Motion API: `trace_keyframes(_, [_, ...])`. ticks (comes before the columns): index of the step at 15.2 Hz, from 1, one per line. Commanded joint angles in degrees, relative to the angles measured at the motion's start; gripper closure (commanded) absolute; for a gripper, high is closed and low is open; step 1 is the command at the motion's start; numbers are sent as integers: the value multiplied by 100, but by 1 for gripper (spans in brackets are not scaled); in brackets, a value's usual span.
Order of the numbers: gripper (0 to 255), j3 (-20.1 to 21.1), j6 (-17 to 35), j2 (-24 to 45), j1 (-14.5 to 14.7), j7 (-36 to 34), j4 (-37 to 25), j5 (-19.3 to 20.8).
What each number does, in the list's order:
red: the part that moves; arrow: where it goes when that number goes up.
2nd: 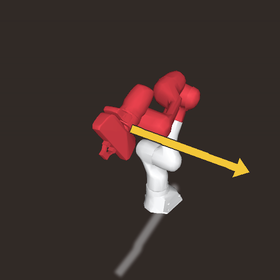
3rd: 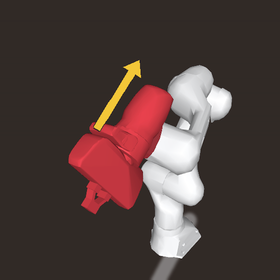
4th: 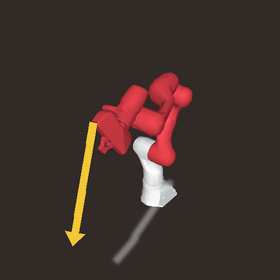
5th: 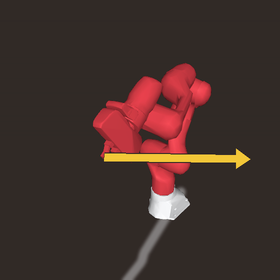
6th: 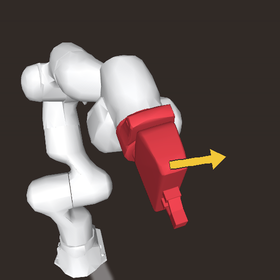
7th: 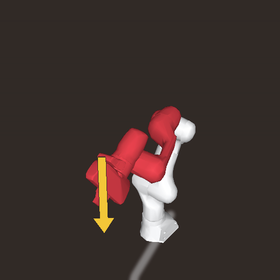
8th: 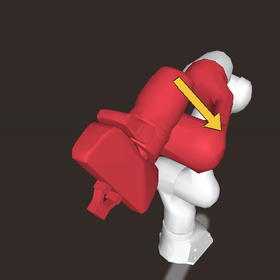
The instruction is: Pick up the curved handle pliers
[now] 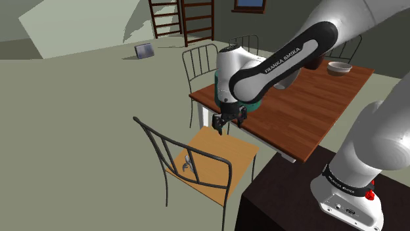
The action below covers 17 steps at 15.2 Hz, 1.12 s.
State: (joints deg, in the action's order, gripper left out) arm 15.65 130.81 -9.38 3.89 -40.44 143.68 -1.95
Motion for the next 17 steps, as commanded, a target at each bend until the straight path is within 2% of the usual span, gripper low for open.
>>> trace_keyframes(1, [0,125,323,496,18,-353,-213,125])
trace_keyframes(8, [0,190,1102,2147,228,-1527,-1141,860])
trace_keyframes(13, [0,-24,1392,3282,587,-2232,-2040,1323])
trace_keyframes(17, [0,-232,1489,4160,906,-2635,-2894,1530])
